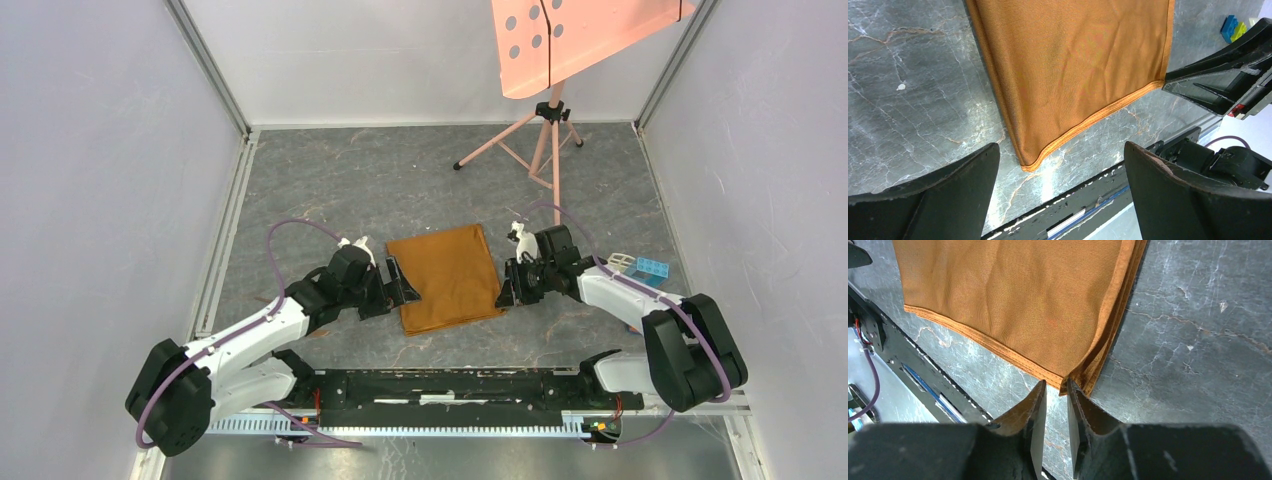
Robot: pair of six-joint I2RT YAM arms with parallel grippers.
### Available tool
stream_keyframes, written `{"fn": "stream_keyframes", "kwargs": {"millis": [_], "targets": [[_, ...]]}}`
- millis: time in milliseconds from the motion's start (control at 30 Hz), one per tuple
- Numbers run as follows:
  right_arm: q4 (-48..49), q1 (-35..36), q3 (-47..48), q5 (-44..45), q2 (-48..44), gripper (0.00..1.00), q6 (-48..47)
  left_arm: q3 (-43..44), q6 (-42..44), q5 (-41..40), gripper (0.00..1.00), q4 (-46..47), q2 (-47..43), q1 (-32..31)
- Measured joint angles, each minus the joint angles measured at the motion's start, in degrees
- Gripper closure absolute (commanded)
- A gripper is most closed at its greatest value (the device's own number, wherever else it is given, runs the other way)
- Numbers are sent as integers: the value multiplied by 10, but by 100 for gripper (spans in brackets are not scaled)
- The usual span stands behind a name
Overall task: Fold the napkin into a case and place the utensils inside
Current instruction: Pick up the top corner of the square-folded napkin from the center of the board.
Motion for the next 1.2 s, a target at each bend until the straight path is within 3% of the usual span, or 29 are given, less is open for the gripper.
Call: {"fn": "stream_keyframes", "kwargs": {"millis": [333,567,867,1200], "targets": [[13,0,-11,12,0,70,8,-6,0,-2,0,-1,-3,0],[14,0,-18,18,0,93,9,-7,0,-3,0,-2,-7,0],[2,7,-12,18,-15,100,10,-9,0,-13,39,-5,17,0],[54,93,60,-4,39,100,53,-18,1,-12,50,-10,46,0]]}}
